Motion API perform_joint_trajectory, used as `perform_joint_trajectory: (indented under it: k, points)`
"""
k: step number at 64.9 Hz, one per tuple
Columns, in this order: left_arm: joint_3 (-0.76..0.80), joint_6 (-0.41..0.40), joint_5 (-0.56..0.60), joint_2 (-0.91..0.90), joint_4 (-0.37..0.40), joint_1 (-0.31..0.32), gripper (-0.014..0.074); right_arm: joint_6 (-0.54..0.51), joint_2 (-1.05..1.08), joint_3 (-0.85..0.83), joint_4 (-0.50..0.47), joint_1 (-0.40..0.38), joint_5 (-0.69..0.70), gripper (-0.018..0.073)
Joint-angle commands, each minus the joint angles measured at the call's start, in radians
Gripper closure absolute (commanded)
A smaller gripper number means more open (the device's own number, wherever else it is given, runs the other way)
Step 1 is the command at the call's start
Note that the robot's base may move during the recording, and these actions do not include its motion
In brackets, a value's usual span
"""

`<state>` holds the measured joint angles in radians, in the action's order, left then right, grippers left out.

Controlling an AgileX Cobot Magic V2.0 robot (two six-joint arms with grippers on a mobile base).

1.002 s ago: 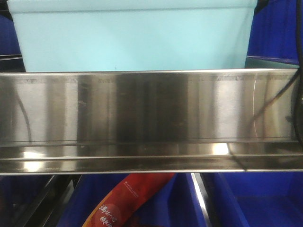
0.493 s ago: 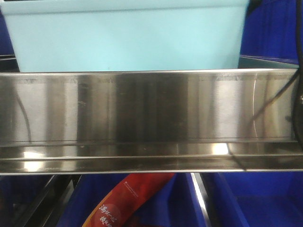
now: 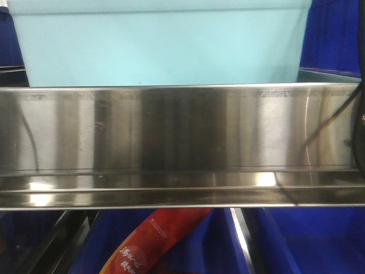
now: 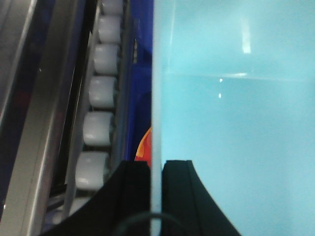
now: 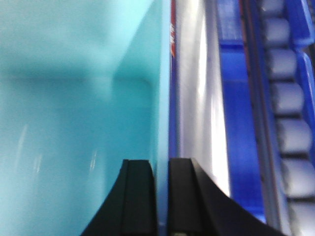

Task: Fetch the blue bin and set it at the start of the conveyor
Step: 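Lift the light-blue bin up off the shelf with both grippers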

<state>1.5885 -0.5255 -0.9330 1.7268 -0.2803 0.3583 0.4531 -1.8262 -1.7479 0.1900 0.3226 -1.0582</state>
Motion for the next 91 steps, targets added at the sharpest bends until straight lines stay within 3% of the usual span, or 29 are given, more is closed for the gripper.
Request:
perform_joint_trajectory:
  k: [1, 16, 25, 30, 44, 68, 91]
  points:
    - [0.021, -0.015, -0.01, -0.054, -0.018, 0.025, 0.0708, 0.02, 0.063, -0.006, 0.029, 0.0, -0.001, 0.072]
    - [0.021, -0.088, -0.028, -0.178, -0.055, 0.064, 0.0708, 0.087, 0.179, 0.006, 0.124, 0.049, -0.013, 0.072]
    - [0.003, -0.167, -0.078, -0.244, -0.228, 0.143, 0.0708, 0.178, 0.258, 0.066, 0.214, 0.116, 0.004, 0.072]
    - [-0.03, -0.238, -0.073, -0.286, -0.283, 0.183, 0.0708, 0.202, 0.302, 0.105, 0.241, 0.146, 0.028, 0.072]
    - [-0.068, -0.267, -0.019, -0.385, -0.307, 0.248, 0.0708, 0.257, 0.43, 0.223, 0.326, 0.207, 0.042, 0.072]
    - [-0.068, -0.265, 0.009, -0.419, -0.312, 0.246, 0.0708, 0.257, 0.487, 0.22, 0.342, 0.207, 0.103, 0.072]
    - [0.06, -0.235, -0.002, -0.413, -0.309, 0.246, 0.0708, 0.204, 0.469, 0.078, 0.342, 0.207, 0.032, 0.072]
